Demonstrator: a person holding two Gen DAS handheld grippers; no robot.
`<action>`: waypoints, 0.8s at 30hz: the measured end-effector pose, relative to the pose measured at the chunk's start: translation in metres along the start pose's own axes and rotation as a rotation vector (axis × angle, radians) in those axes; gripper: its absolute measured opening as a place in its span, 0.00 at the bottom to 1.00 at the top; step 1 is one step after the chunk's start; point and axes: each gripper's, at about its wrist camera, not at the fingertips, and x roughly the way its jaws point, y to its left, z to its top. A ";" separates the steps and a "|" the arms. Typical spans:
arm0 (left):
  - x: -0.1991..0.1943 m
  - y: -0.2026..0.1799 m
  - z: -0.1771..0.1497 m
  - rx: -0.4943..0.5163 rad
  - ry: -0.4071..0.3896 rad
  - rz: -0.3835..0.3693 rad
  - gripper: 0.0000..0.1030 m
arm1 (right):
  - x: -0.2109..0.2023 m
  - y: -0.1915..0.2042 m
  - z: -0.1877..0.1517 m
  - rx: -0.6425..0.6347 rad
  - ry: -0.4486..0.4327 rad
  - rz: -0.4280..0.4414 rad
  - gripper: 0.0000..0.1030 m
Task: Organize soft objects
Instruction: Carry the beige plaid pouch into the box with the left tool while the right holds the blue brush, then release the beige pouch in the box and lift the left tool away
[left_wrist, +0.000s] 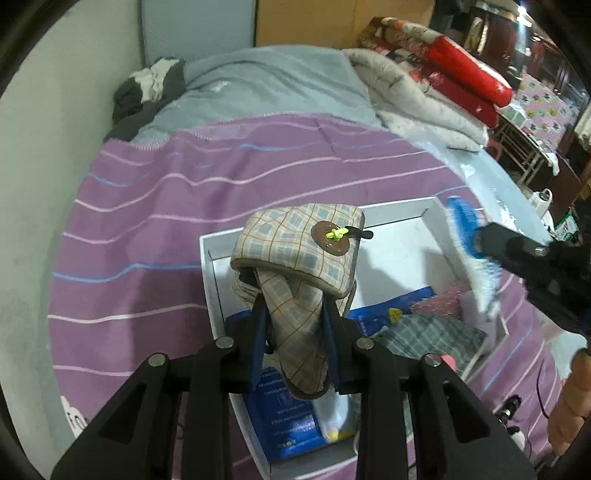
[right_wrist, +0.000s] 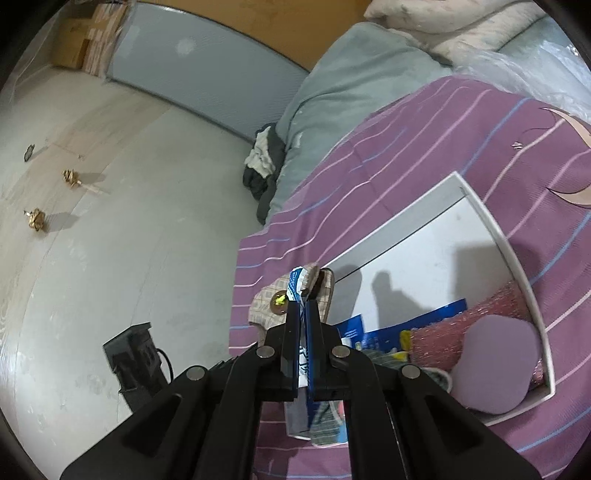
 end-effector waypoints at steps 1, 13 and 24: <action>0.005 0.002 0.000 -0.012 0.007 -0.001 0.29 | -0.001 -0.002 0.000 0.000 -0.004 0.000 0.01; 0.028 0.011 -0.005 -0.100 0.072 0.134 0.41 | -0.015 -0.013 0.003 0.004 -0.059 -0.001 0.01; -0.014 0.005 -0.010 -0.117 -0.048 0.110 0.60 | -0.014 -0.023 0.003 0.008 -0.102 -0.085 0.01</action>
